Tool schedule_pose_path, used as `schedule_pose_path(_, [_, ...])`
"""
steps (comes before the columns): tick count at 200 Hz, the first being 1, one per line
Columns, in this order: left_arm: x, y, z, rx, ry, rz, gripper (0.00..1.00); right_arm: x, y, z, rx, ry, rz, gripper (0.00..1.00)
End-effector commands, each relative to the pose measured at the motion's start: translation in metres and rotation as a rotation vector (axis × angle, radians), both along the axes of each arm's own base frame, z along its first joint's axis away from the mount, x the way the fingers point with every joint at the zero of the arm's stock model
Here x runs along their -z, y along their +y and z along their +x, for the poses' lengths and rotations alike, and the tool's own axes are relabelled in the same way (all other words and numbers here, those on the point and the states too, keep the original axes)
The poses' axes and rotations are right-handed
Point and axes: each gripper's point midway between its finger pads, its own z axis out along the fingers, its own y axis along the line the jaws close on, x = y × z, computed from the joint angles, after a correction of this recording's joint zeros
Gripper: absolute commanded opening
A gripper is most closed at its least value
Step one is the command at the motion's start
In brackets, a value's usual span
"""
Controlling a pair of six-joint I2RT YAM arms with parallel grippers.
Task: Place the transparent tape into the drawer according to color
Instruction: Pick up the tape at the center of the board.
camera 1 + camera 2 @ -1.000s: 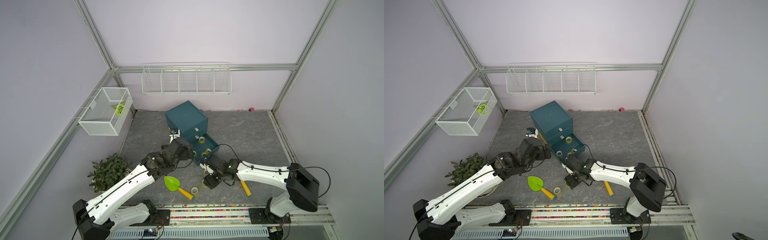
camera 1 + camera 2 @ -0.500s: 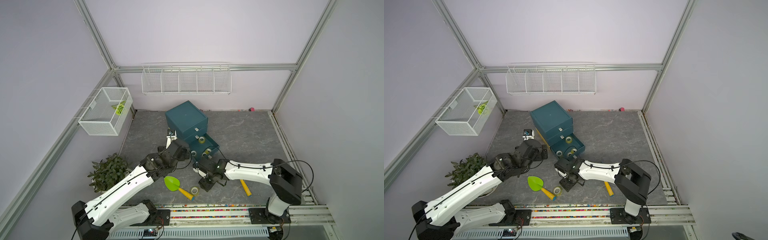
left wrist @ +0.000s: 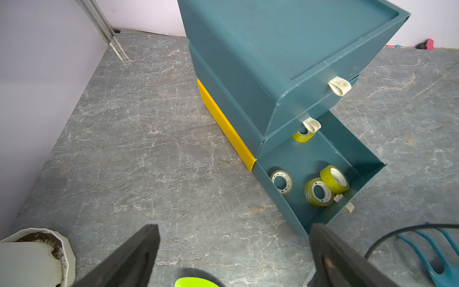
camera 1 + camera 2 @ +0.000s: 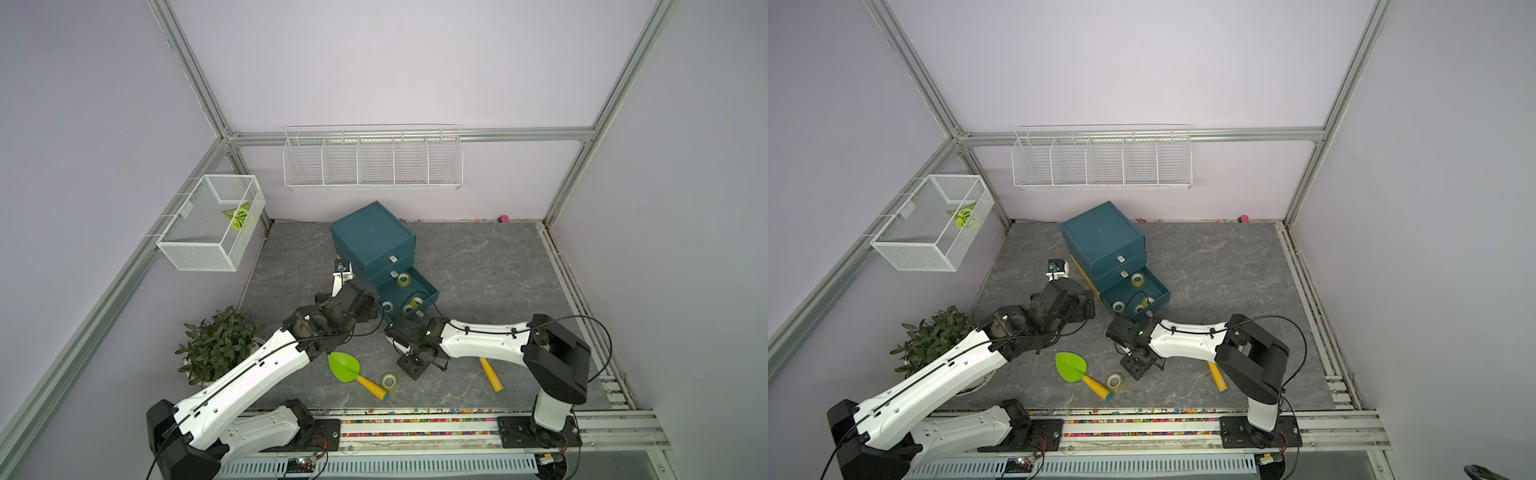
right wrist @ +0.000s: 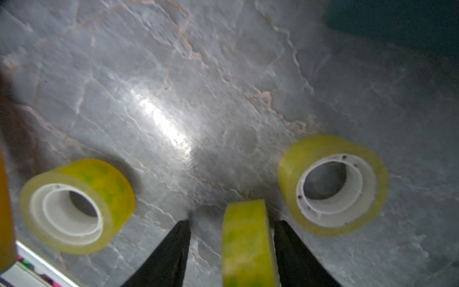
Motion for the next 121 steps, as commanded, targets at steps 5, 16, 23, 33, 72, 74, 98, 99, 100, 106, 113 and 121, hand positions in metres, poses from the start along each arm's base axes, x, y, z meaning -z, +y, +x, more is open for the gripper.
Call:
schedule_pose_path(5, [0.007, 0.0, 0.0, 0.002, 0.018, 0.004, 1.0, -0.001, -0.004, 0.007, 0.013, -0.038, -0.037, 0.52])
schedule_pose_path(16, [0.008, -0.001, 0.0, 0.003, 0.021, 0.006, 1.0, -0.002, -0.004, 0.008, 0.017, -0.043, -0.036, 0.45])
schedule_pose_path(23, [0.008, -0.001, 0.0, 0.002, 0.021, 0.005, 1.0, -0.003, -0.004, 0.008, 0.017, -0.046, -0.035, 0.4])
schedule_pose_path(33, [0.008, -0.001, 0.0, 0.003, 0.022, 0.005, 1.0, -0.005, -0.005, 0.009, 0.02, -0.053, -0.031, 0.33])
schedule_pose_path(72, [0.009, -0.003, 0.0, 0.01, 0.028, 0.001, 1.0, -0.03, -0.003, 0.008, 0.023, -0.063, 0.034, 0.19])
schedule_pose_path(74, [0.009, -0.003, 0.0, 0.01, 0.028, 0.001, 1.0, -0.033, -0.002, 0.007, 0.023, -0.064, 0.041, 0.18])
schedule_pose_path(98, [0.011, -0.004, -0.001, 0.013, 0.035, 0.003, 1.0, -0.067, -0.001, 0.012, 0.043, -0.077, 0.144, 0.15])
schedule_pose_path(99, [0.01, -0.003, 0.0, 0.013, 0.035, 0.003, 1.0, -0.069, -0.001, 0.013, 0.046, -0.078, 0.15, 0.15])
schedule_pose_path(100, [0.011, -0.003, 0.0, 0.012, 0.035, 0.003, 1.0, -0.07, -0.001, 0.014, 0.049, -0.079, 0.155, 0.15])
schedule_pose_path(106, [0.011, -0.003, -0.001, 0.012, 0.035, 0.002, 1.0, -0.081, -0.001, 0.018, 0.061, -0.086, 0.19, 0.15])
schedule_pose_path(113, [0.011, -0.003, -0.001, 0.012, 0.036, 0.002, 1.0, -0.094, -0.002, 0.025, 0.08, -0.095, 0.234, 0.15])
schedule_pose_path(121, [0.011, -0.003, -0.001, 0.013, 0.037, 0.003, 1.0, -0.109, -0.004, 0.035, 0.118, -0.118, 0.281, 0.15])
